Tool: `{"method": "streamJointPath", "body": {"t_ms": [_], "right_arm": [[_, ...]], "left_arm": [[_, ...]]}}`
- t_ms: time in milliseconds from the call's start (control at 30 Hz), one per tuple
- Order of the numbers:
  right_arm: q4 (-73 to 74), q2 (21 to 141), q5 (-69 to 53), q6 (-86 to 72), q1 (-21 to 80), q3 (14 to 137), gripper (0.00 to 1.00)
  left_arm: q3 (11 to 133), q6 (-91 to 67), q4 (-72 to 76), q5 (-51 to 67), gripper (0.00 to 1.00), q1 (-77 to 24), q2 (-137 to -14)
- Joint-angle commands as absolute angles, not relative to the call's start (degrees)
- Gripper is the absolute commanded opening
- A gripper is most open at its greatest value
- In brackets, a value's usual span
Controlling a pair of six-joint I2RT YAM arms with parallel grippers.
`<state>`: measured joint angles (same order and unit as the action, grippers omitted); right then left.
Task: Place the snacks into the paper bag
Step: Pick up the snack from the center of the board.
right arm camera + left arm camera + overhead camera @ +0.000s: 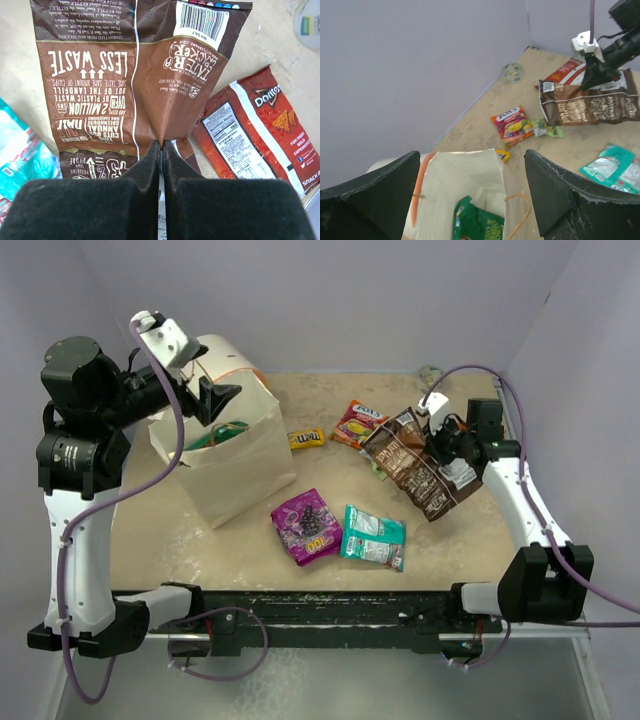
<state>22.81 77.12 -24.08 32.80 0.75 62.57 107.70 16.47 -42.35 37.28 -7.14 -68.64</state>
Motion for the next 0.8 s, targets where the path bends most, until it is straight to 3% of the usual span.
{"method": "streamJointPath", "body": {"t_ms": [0,133,300,767], "right_arm": [[21.43,72.53,-29.53,29.3,1.05,66.18,0.0],[19.99,69.39,-31.35,26.23,1.59,68.03,0.0],[16.9,65.92,-32.77,21.24,2.82,70.36,0.0],[13.46,61.54,-35.8,13.15,4.04,75.02,0.0]], "left_arm": [[110.82,8.37,-37.02,45.02,0.87,-7.0,-70.85],[112.7,4.62,-35.92,45.76,0.86,-9.07,-74.19],[115.98,3.77,-36.44,38.28,0.86,-19.81,-79.78],[122.92,-12.33,-32.94,34.74,0.82,-29.11,-98.59]]}}
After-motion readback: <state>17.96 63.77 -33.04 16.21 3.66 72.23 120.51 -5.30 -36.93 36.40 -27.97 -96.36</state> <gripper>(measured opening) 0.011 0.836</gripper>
